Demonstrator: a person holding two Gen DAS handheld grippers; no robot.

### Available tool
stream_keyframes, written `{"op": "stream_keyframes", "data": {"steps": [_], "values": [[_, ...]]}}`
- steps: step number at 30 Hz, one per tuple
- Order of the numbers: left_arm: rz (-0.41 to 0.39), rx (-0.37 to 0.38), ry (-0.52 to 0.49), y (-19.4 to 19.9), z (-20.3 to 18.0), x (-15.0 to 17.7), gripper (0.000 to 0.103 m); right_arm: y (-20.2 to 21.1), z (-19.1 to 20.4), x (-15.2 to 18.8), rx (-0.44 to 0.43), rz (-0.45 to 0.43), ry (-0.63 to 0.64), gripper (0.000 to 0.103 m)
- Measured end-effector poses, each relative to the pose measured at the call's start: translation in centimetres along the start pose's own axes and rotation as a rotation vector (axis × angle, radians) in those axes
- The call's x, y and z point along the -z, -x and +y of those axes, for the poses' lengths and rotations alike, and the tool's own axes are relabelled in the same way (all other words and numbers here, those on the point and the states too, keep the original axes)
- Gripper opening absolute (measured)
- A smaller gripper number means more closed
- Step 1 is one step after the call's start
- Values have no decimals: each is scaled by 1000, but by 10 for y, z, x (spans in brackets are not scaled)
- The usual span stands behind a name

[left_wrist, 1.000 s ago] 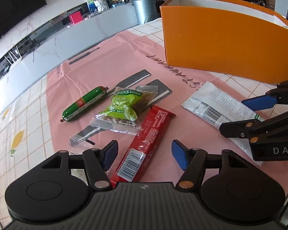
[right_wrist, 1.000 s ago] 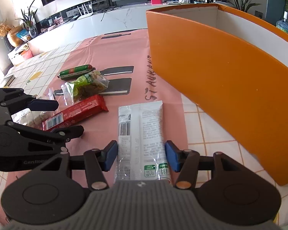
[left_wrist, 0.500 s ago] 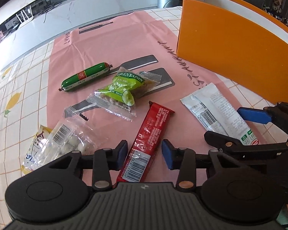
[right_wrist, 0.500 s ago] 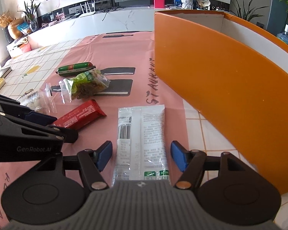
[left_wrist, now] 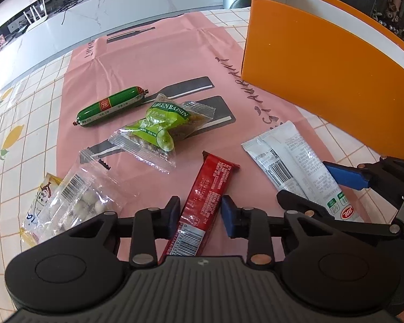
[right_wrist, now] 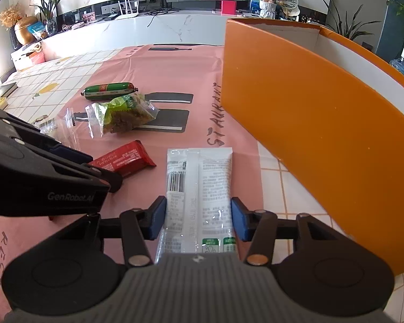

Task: Organize snacks
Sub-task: 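Grasp the red chocolate bar with the left tool while the right tool holds the wafer pack, then carry both snacks into the orange box and open both tools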

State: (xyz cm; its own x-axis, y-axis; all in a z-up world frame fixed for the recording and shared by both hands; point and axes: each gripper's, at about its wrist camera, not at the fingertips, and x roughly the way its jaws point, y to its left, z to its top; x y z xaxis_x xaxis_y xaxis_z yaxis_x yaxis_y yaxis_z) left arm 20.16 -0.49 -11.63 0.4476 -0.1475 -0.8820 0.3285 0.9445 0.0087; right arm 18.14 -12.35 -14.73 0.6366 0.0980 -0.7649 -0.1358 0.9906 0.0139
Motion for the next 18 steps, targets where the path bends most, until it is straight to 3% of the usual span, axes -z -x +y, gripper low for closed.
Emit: {"op": "stream_keyframes", "data": {"steps": [2,7,18], "values": [[-6,-14,19,3,0,2,29,1,-3,0,-11,0,-21,48],[-32,-20,73,19,2,11,27,9,-9,1,-36,-17,-67,47],[-170,15,156,84,-11,-3,26,69,-26,-6,-97,-201,-92,47]]}}
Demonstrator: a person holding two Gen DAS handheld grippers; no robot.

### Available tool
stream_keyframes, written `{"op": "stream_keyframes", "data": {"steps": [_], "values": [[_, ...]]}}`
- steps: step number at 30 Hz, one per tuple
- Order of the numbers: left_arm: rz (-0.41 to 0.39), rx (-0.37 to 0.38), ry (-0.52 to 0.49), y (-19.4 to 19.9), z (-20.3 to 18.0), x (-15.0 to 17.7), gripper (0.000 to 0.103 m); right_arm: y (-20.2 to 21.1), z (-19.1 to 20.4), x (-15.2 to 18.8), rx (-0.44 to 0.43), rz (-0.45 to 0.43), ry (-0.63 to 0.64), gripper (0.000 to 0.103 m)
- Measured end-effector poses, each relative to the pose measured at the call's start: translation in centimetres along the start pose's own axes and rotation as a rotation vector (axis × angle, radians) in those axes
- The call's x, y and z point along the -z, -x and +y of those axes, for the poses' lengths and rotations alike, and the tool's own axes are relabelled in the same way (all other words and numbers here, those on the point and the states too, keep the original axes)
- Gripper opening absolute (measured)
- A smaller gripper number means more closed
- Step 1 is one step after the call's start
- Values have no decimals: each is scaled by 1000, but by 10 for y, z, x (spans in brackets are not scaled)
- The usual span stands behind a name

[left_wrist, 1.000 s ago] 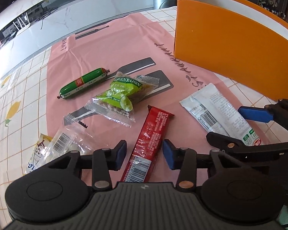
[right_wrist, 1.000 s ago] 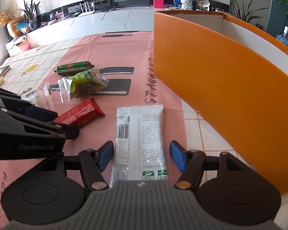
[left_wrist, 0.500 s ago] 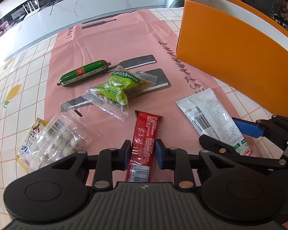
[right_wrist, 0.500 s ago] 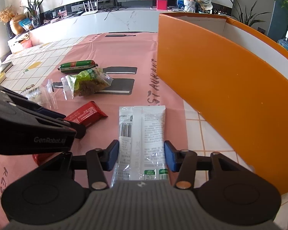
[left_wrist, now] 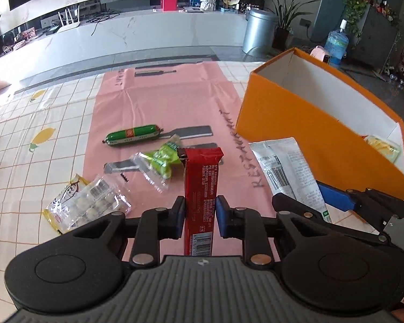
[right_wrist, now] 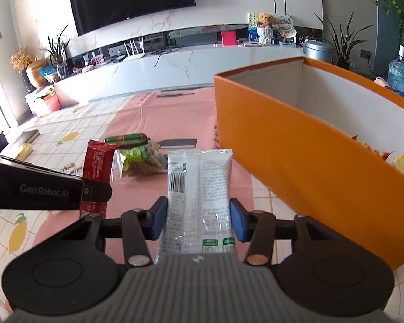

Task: Organize snacks
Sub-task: 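Carry both snacks into the orange box and open both tools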

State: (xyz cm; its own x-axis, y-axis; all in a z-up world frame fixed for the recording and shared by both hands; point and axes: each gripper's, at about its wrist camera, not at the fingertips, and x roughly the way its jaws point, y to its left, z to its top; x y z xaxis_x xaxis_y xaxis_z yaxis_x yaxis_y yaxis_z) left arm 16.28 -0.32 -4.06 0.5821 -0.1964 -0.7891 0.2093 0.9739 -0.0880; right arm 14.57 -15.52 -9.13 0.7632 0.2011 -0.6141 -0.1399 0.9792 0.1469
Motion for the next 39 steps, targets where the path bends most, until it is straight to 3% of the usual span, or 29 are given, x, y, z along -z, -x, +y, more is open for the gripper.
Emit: {"op": "stream_keyframes", "data": {"steps": [7,14,17,22,28,32,39], "values": [[-98,93,-121,26,-59,-47,26,51,-41,-37,-23,-124,-18,47],[-136,172,-277,12,-120,-98,26,60,-112,-74,-6,-83,-40,47],[-102,188,-345,-12,-141,-118,26,48,-150,-92,-16,-16,-109,47],[32,174,-395,-68,-160,-146,26,10,-198,-119,-49,80,-236,47],[77,90,-486,-120,-170,-159,26,-51,-217,-137,-56,193,-280,47],[149,66,-475,-151,-157,-165,26,-88,-223,-141,-15,240,-303,47],[167,42,-574,-167,-158,-149,26,-127,-231,-144,-38,325,-335,47]]}}
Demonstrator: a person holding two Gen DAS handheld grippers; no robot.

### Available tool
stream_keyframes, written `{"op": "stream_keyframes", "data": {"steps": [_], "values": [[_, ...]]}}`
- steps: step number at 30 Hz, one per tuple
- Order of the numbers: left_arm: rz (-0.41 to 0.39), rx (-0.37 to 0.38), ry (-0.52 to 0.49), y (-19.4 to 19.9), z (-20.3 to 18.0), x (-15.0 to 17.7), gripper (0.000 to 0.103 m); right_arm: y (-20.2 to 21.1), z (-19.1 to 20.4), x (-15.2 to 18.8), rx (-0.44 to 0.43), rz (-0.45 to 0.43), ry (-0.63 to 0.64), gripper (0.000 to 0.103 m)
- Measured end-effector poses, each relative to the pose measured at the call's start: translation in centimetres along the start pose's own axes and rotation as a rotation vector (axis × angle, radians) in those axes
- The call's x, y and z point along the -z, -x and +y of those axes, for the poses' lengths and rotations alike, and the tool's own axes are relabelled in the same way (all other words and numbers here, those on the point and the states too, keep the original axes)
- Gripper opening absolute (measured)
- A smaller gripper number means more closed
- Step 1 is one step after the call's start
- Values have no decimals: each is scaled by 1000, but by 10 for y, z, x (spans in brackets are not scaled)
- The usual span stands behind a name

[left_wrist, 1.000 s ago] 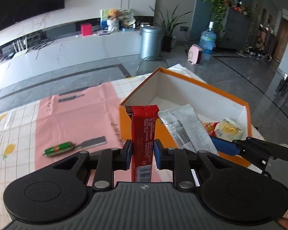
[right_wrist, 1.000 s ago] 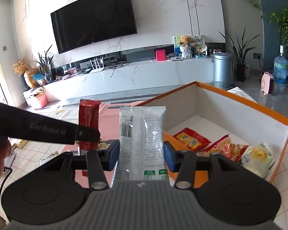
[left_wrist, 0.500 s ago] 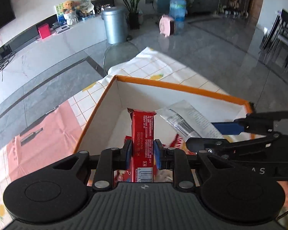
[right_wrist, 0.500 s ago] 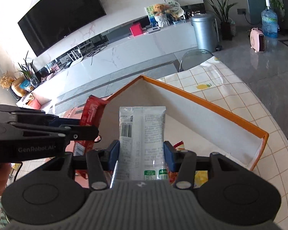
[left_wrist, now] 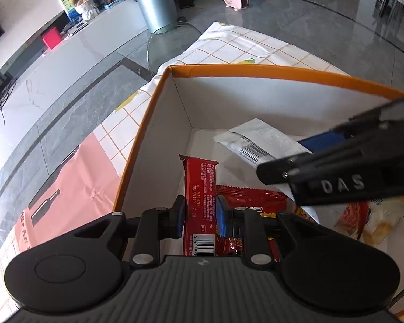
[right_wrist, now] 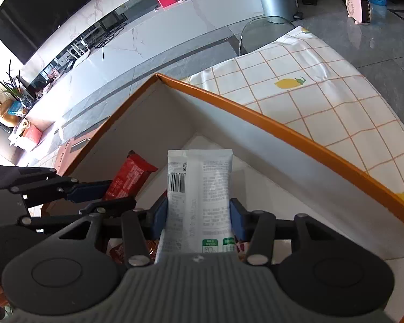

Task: Organize snacks
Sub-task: 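Carry both snacks into the orange box and open both tools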

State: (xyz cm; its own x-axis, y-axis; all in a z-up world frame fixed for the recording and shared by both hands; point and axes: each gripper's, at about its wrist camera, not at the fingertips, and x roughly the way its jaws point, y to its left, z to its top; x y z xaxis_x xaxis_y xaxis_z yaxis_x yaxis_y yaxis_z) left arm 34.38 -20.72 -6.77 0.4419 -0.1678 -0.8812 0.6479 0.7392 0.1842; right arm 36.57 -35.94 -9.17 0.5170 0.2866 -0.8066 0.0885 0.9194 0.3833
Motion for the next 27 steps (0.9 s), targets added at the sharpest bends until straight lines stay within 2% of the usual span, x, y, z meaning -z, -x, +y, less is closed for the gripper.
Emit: {"op": "stream_keyframes", "data": {"steps": [7,16,22,27], "values": [[30,-26,-40,-11,-3,1,26,-19,3,-5,-6,61,-42,48],[48,-45,-38,-11,-3,6,28,-20,8,-6,16,76,-65,53],[21,-53,-36,10,-5,11,28,-5,14,-7,13,64,-64,53],[-39,-58,-4,43,-10,21,32,25,24,4,15,39,-43,53]]}}
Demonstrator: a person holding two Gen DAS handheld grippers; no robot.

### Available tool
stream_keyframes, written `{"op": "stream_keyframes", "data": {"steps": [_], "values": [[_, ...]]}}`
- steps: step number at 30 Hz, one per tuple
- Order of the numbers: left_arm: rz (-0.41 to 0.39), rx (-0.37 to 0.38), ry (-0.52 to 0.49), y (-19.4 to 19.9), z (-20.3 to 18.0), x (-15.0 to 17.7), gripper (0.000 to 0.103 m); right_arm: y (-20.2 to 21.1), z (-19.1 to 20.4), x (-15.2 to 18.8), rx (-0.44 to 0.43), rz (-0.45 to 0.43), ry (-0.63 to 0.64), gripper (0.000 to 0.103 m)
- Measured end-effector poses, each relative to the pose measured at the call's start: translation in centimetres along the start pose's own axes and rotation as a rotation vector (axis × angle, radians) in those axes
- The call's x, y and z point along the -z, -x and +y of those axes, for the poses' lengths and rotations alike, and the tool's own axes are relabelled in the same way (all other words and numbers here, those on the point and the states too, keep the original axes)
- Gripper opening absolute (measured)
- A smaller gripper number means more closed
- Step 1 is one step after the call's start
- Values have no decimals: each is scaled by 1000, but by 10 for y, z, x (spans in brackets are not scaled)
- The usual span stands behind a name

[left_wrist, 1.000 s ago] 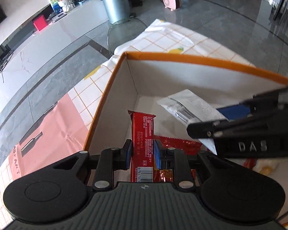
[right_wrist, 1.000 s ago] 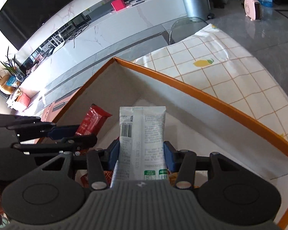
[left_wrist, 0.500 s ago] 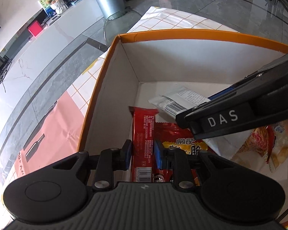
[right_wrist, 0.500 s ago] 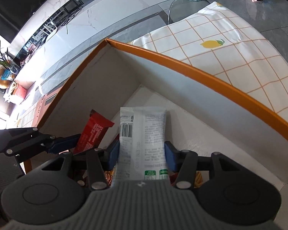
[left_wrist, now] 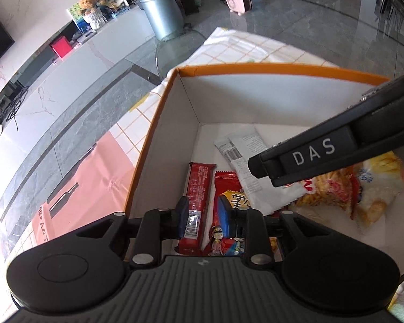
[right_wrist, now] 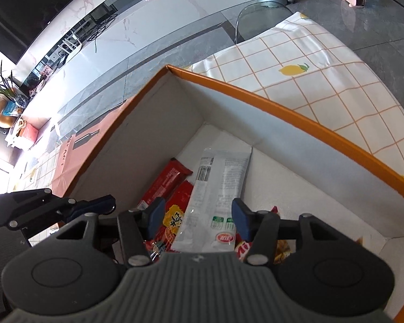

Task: Organize snacks
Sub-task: 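Carry both snacks into the orange box and open both tools, then withdraw both tools from the box back over the pink mat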

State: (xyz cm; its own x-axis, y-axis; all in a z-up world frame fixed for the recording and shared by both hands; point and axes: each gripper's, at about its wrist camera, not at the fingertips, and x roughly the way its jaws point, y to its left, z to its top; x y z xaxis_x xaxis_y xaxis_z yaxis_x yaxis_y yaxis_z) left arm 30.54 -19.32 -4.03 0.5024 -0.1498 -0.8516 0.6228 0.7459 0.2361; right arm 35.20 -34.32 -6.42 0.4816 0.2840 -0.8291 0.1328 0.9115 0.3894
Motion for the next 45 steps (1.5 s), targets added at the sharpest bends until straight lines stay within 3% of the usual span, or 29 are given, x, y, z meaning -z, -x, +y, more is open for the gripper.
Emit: {"op": "stream_keyframes", "data": {"steps": [6,15,24,30,34,40,45], "values": [[-94,-49,97,52,-1,32,44,51,12,40,43,-129,61,54],[-214,-87,187,120,-4,102,45,110,46,128,51,-318,126,54],[-285,-134,336,160,3,173,47,123,97,214,62,-422,217,53],[-290,-149,444,166,15,226,53,104,117,258,69,-410,234,54],[-264,-157,512,164,31,264,54,78,136,282,65,-331,274,54],[-272,-141,588,161,63,308,60,46,167,293,58,-270,361,54],[-265,-130,627,147,87,321,64,25,184,290,51,-245,403,57]]}}
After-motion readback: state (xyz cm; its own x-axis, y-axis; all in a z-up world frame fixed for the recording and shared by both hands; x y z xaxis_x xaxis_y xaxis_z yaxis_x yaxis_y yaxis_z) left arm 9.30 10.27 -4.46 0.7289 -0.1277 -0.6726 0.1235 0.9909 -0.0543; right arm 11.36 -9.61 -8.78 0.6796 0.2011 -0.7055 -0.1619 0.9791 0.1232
